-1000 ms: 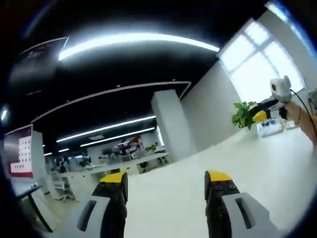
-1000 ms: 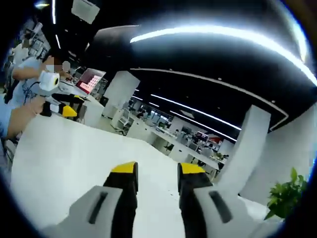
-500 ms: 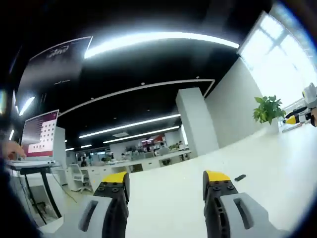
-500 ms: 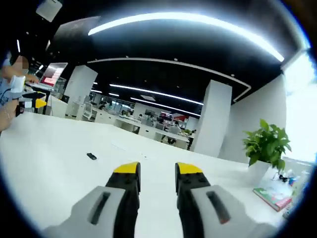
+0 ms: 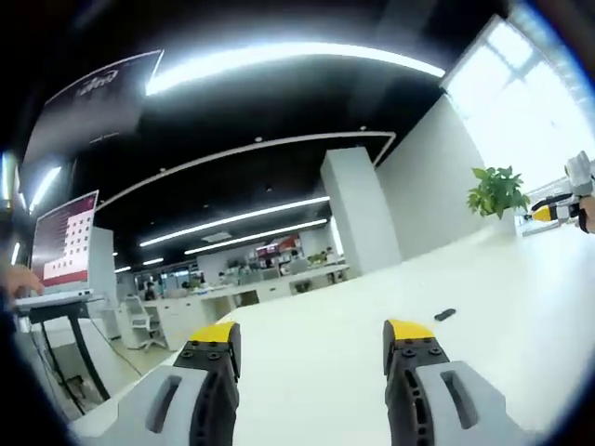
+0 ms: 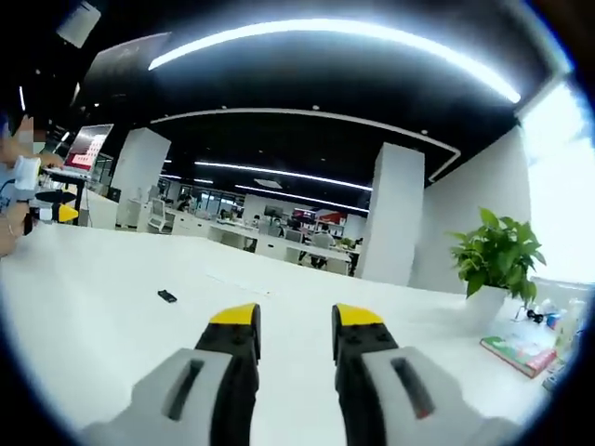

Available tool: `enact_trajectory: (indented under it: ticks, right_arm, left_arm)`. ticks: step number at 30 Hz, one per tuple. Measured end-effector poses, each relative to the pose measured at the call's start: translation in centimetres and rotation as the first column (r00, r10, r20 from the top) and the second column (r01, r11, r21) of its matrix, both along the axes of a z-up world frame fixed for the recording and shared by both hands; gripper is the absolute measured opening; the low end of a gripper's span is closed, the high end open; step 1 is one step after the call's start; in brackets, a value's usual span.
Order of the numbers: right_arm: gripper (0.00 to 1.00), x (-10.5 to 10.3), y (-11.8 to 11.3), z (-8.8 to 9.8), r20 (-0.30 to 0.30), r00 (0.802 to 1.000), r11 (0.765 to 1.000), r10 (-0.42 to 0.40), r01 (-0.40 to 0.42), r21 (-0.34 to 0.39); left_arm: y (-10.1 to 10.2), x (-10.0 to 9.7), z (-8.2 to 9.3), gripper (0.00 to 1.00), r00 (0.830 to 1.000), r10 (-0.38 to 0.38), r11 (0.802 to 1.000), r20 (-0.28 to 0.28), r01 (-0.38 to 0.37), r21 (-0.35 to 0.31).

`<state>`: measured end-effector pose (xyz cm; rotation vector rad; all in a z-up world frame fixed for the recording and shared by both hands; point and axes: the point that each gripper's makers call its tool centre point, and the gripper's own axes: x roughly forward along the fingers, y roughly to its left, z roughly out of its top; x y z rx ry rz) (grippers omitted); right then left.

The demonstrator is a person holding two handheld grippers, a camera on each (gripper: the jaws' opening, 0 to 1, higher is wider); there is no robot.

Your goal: Snap the two parts of the plastic buckle together until the buckle closes and remains connected.

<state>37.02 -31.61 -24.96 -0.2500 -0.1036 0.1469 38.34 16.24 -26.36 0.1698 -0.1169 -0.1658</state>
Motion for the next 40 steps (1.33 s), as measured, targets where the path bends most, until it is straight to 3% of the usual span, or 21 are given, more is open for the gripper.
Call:
enact_trajectory:
  ticks: [6, 9, 14, 17, 24, 31, 35, 40]
  right_arm:
    - [0.30, 0.0, -0.3, -0.2, -0.005, 1.000, 0.999, 0.008, -0.008, 0.034]
    - [0.30, -0.4, 0.2, 0.7, 0.042, 0.998, 0.996, 0.046, -0.049, 0.076]
    - [0.30, -0.6, -0.3, 1.4, 0.085, 0.996, 0.992, 0.032, -0.042, 0.115]
    - [0.30, -0.8, -0.1, 1.9, 0.117, 0.991, 0.980, 0.060, -0.081, 0.182]
    - [0.27, -0.4, 1.4, 0.5, 0.055, 0.981, 0.926, 0.187, -0.194, 0.324]
    - [0.22, -0.9, 1.5, 1.6, 0.107, 0.976, 0.922, 0.190, -0.215, 0.321]
    - [0.19, -1.2, 1.8, 2.3, 0.142, 0.971, 0.924, 0.194, -0.229, 0.305]
    - [0.19, -1.6, 1.8, 3.1, 0.189, 0.962, 0.899, 0.198, -0.255, 0.356]
  left_arm:
    - [-0.6, -0.1, -0.2, 0.64, 0.999, -0.040, 0.999, -0.008, 0.040, -0.022]
    - [-0.5, -0.1, -0.1, 0.67, 0.999, -0.037, 0.999, -0.005, 0.036, -0.038]
    - [-0.7, -0.2, 0.1, 0.68, 0.998, -0.060, 0.995, 0.006, 0.060, -0.083]
    - [-0.7, -0.1, -0.1, 0.68, 0.998, -0.064, 0.994, -0.003, 0.064, -0.089]
    - [-0.8, 0.0, -0.1, 0.68, 0.998, -0.065, 0.995, -0.004, 0.065, -0.078]
    - [-0.6, -0.4, 1.0, 0.68, 0.996, -0.061, 0.995, 0.058, 0.065, -0.069]
    - [-0.9, -0.4, 1.0, 0.72, 0.995, -0.073, 0.995, 0.061, 0.077, -0.057]
    - [-1.3, -0.5, 1.2, 0.73, 0.994, -0.084, 0.995, 0.071, 0.087, -0.043]
